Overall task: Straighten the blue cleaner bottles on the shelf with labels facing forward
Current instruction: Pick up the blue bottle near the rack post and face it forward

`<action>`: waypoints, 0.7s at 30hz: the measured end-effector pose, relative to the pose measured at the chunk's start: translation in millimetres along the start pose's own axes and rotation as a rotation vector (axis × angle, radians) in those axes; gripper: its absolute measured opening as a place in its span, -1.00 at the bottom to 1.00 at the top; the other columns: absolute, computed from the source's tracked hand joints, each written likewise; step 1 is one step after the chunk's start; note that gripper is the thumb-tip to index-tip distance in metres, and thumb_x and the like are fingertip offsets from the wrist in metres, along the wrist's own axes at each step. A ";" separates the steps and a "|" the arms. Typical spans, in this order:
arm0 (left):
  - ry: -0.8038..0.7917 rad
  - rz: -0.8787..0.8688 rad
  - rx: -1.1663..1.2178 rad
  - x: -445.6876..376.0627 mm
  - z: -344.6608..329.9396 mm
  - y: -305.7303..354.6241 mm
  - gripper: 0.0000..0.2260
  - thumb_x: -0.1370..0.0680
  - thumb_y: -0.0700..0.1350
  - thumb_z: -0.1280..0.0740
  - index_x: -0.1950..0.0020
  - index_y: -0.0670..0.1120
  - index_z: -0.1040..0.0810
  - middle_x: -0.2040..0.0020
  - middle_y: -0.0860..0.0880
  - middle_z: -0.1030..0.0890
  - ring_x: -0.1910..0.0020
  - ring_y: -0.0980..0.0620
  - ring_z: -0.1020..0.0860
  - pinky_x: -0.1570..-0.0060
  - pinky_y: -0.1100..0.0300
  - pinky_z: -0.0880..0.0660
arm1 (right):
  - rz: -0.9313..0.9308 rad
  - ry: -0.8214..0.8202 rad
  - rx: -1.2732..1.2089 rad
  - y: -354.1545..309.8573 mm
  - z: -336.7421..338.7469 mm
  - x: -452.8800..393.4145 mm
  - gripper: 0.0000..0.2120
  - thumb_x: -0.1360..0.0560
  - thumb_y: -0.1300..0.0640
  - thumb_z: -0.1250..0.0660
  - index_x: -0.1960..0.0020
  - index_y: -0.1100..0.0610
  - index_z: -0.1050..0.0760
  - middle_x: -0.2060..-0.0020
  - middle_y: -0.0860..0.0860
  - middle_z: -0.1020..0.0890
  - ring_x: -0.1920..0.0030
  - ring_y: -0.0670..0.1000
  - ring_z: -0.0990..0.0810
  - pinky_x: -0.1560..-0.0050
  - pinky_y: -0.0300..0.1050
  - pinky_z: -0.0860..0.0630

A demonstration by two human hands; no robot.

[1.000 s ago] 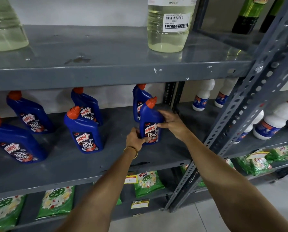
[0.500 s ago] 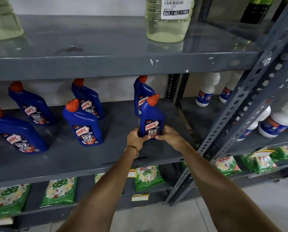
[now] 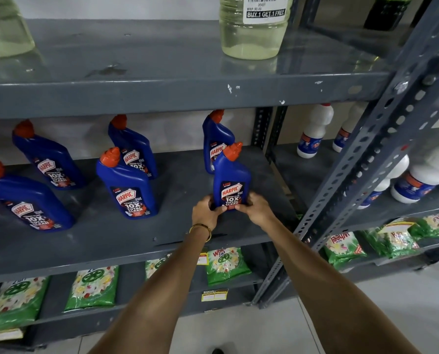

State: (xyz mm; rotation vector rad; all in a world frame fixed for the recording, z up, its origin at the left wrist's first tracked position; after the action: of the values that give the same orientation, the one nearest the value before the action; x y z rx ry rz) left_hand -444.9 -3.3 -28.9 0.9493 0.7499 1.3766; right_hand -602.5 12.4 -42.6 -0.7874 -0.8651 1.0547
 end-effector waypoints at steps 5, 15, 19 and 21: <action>-0.024 -0.002 0.009 14.2 1.6 -4.3 -0.61 -0.40 -0.17 -0.45 -0.19 -0.22 -0.51 -0.14 -0.20 -0.63 -0.12 -0.14 -0.58 -0.13 0.07 -0.50 | 0.019 0.014 0.030 0.8 1.9 18.8 -0.60 -0.39 0.24 -0.44 -0.19 0.29 -0.46 -0.13 0.20 -0.62 -0.15 0.15 -0.58 -0.21 0.06 -0.49; -0.056 -0.019 -0.038 42.4 5.4 -14.2 -0.58 -0.39 -0.14 -0.47 -0.20 -0.23 -0.50 -0.14 -0.21 -0.63 -0.12 -0.15 -0.58 -0.11 0.08 -0.49 | 0.027 0.029 0.033 8.0 -1.6 52.8 -0.61 -0.38 0.29 -0.44 -0.18 0.33 -0.45 -0.11 0.25 -0.62 -0.14 0.18 -0.58 -0.16 0.01 -0.47; -0.069 -0.011 -0.042 47.0 5.6 -15.0 -0.58 -0.39 -0.12 -0.47 -0.20 -0.22 -0.50 -0.14 -0.20 -0.63 -0.11 -0.15 -0.58 -0.09 0.09 -0.49 | 0.020 0.028 0.032 10.3 -1.5 57.3 -0.61 -0.38 0.29 -0.43 -0.17 0.31 -0.45 -0.10 0.24 -0.62 -0.10 0.13 -0.59 -0.16 -0.01 -0.48; -0.072 -0.003 -0.036 48.4 5.4 -16.1 -0.58 -0.39 -0.12 -0.46 -0.19 -0.22 -0.49 -0.14 -0.20 -0.62 -0.11 -0.15 -0.58 -0.09 0.09 -0.49 | 0.017 0.023 0.033 11.5 -2.3 57.9 -0.60 -0.38 0.28 -0.44 -0.18 0.32 -0.45 -0.11 0.23 -0.62 -0.11 0.13 -0.59 -0.16 -0.01 -0.48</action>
State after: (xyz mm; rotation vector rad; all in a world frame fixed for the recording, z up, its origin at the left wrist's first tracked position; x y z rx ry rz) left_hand -428.9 44.9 -36.2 0.9633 0.6701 1.3421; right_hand -590.7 70.3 -41.2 -0.7786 -0.8211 1.0706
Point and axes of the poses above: each hand's wrist, its own x-axis away from the middle knuckle, its own z-axis out of the back of the hand, y = z × x, the point moved 6 cm from there along -x, towards the middle knuckle
